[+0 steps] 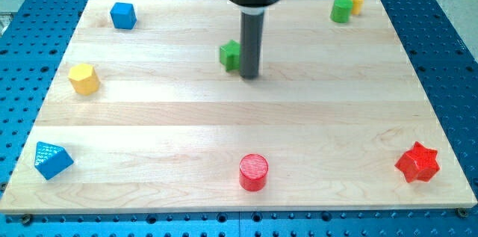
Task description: Move the green star to the top center of the board
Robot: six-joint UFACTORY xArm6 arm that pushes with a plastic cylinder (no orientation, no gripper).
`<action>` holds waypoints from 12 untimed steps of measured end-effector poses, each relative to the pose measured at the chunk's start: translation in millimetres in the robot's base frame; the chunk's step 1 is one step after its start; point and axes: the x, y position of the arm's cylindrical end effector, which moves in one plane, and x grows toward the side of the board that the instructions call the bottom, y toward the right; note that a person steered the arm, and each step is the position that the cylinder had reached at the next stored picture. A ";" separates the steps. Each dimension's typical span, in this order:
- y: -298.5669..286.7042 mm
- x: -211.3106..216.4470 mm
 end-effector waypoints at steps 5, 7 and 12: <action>-40.3 -78.4; -70.0 -49.5; 9.5 -133.9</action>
